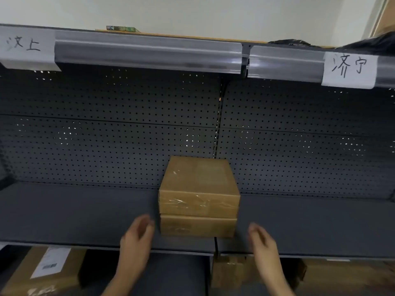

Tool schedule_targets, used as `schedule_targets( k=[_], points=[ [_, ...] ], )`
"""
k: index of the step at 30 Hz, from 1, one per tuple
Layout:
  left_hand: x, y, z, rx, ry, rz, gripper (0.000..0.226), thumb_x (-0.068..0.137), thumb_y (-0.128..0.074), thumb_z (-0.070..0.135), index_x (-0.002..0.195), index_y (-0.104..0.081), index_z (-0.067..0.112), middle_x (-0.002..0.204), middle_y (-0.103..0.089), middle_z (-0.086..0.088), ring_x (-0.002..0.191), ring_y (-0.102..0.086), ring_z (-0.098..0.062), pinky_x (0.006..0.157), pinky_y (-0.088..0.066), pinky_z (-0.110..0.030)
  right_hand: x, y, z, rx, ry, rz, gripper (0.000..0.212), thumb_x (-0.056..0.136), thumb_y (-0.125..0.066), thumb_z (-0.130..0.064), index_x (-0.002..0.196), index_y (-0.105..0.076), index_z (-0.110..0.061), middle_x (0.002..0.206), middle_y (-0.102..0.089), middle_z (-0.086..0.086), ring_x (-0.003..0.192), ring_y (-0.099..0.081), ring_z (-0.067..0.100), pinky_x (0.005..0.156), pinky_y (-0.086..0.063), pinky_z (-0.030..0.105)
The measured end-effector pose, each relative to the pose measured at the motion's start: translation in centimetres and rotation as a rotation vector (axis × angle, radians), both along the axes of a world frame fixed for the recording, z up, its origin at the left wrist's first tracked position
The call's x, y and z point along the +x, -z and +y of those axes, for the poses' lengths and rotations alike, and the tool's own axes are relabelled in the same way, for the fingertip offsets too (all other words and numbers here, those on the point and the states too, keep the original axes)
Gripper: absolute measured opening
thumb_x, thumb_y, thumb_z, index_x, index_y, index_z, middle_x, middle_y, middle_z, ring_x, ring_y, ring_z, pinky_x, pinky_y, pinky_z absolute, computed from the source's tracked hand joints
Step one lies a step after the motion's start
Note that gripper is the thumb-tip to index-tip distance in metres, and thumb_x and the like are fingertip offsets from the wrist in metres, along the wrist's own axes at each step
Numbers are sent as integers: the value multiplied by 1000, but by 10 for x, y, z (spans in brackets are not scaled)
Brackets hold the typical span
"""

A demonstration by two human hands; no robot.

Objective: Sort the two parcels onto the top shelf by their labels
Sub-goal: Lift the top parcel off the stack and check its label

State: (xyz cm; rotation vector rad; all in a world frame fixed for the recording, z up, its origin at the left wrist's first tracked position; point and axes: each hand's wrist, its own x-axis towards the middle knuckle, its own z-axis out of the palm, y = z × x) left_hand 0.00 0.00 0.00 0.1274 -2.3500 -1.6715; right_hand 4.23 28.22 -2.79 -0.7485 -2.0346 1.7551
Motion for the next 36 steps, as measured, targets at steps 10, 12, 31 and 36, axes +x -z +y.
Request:
schedule_targets(
  k=[10,12,31,36],
  points=[
    [-85,-30,34,34,150,-195,76,97,-44,58,156,-28,14,152,-46,-10,143,-39,-33,115,-32,-42,-81,-55,-16,53,-196,-102,82,96,-41,-66,162,-17,-25,163,-37,5,149,-33,32,121,-26,51],
    [-88,-27,39,61,139,-179,65,98,-47,52,149,-42,13,134,-59,-5,131,-50,-33,107,-39,-39,-86,-54,-19,42,-177,-80,76,98,-44,-59,161,-21,-23,159,-42,8,146,-39,33,119,-30,49],
    [-66,-14,26,268,162,125,46,97,-58,39,140,-55,23,123,-67,11,120,-60,-16,110,-43,-48,-65,-73,-17,-474,-170,306,77,89,-73,-18,156,-36,-21,144,-59,6,123,-60,25,114,-41,49],
    [-63,-7,21,-193,148,291,62,100,-51,40,155,-30,23,161,-33,0,149,-28,-19,120,-28,-46,-63,-73,-18,-434,-192,366,81,81,-80,-23,153,-43,-25,145,-59,4,126,-60,24,116,-39,49]
  ],
)
